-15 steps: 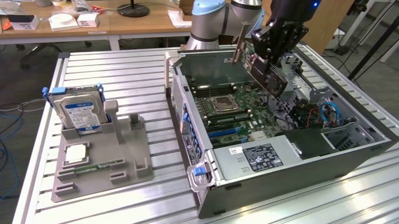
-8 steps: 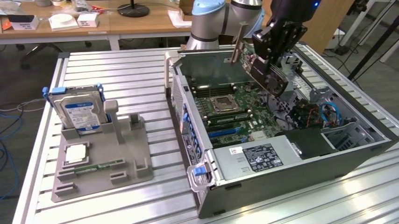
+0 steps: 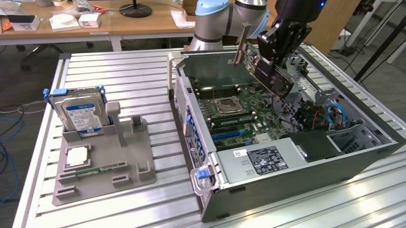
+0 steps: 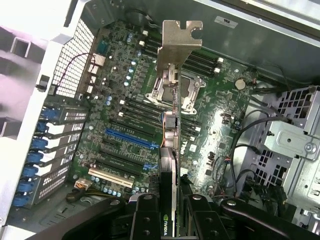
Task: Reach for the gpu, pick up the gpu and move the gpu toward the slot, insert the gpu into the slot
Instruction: 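Insert the gpu into the slot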
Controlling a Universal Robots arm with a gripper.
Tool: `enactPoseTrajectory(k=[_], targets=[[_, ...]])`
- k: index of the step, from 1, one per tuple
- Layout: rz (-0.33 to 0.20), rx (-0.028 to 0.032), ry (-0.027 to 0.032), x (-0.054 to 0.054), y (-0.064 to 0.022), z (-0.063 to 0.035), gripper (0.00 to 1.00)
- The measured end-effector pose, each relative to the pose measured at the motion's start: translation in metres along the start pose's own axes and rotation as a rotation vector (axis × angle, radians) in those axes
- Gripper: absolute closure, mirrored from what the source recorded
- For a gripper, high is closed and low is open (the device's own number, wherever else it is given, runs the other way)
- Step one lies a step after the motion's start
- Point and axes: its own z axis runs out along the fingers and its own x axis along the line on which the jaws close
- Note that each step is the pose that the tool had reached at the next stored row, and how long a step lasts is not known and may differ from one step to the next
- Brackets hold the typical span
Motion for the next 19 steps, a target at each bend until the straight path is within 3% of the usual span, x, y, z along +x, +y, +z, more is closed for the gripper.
enactPoseTrajectory(k=[19], targets=[[-0.024,-0.0004,0.0011,0.0000,0.0000,0.0000,0.74]])
